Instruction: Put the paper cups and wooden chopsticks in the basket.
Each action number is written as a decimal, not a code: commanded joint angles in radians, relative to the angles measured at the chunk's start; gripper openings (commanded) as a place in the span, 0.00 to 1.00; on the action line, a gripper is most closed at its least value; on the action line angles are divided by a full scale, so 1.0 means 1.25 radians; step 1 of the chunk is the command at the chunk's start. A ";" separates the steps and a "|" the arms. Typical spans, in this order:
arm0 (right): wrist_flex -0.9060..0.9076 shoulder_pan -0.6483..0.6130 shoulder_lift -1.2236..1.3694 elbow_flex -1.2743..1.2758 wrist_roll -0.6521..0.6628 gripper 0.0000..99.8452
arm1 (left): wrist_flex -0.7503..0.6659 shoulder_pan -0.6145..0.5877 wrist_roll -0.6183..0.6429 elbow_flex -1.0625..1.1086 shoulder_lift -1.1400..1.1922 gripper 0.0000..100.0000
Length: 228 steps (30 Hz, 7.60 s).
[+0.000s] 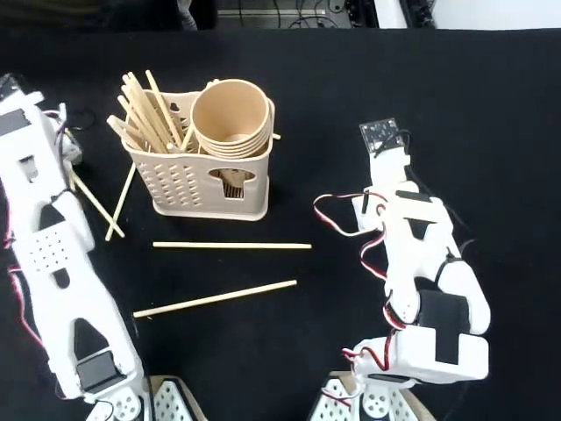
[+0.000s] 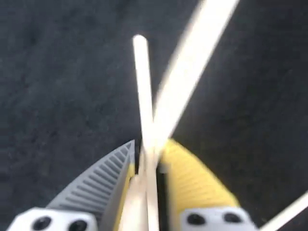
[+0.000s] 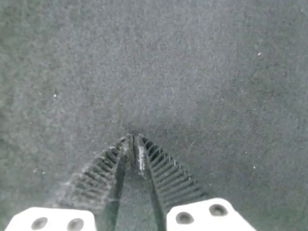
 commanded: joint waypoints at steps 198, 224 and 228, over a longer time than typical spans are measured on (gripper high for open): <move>0.001 -0.012 -0.036 -0.006 0.006 0.01 | -0.463 0.249 -0.193 1.222 -0.811 0.22; 0.001 -0.012 -0.036 -0.006 0.006 0.01 | -0.263 0.039 -0.261 1.151 -0.741 0.03; 0.001 -0.012 -0.036 -0.006 0.006 0.01 | -0.264 -0.041 -0.261 1.201 -0.869 0.03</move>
